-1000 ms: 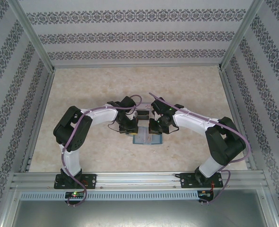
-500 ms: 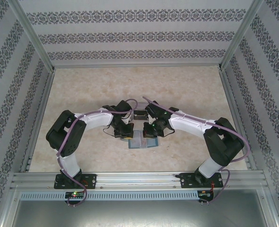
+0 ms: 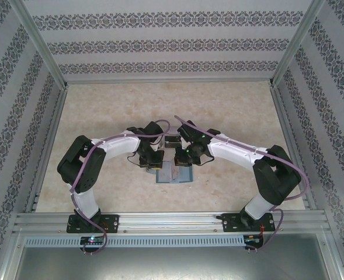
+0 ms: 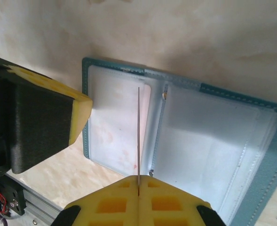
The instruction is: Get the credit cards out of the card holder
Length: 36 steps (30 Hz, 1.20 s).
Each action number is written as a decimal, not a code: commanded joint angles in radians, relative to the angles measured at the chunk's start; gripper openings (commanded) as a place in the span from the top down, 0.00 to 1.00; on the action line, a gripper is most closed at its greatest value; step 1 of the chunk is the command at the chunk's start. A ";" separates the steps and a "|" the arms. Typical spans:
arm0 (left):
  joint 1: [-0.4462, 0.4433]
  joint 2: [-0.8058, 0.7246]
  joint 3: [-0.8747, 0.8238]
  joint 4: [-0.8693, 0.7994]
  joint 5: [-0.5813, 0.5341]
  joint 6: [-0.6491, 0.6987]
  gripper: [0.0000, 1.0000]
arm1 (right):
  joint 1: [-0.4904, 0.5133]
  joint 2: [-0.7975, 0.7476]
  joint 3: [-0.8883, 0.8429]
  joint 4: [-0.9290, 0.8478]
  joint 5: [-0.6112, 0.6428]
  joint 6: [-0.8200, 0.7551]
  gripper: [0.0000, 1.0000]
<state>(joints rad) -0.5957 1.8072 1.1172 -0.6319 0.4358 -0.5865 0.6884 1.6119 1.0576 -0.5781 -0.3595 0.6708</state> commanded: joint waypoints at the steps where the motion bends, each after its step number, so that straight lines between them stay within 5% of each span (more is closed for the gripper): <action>1: 0.000 -0.038 0.023 -0.039 -0.023 0.022 1.00 | -0.026 -0.042 0.037 -0.059 0.018 -0.071 0.95; 14: 0.004 -0.092 0.029 0.004 -0.025 0.020 1.00 | -0.103 -0.029 0.125 -0.102 -0.111 -0.491 0.97; 27: 0.027 -0.148 -0.032 0.016 -0.050 0.017 1.00 | -0.174 0.194 0.416 -0.365 0.005 -1.153 0.98; 36: 0.050 -0.195 -0.080 -0.006 -0.112 0.027 1.00 | -0.183 0.355 0.708 -0.591 0.115 -1.456 1.00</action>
<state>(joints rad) -0.5625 1.6455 1.0538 -0.6178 0.3630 -0.5804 0.5121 1.9194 1.6806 -1.0401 -0.2977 -0.6231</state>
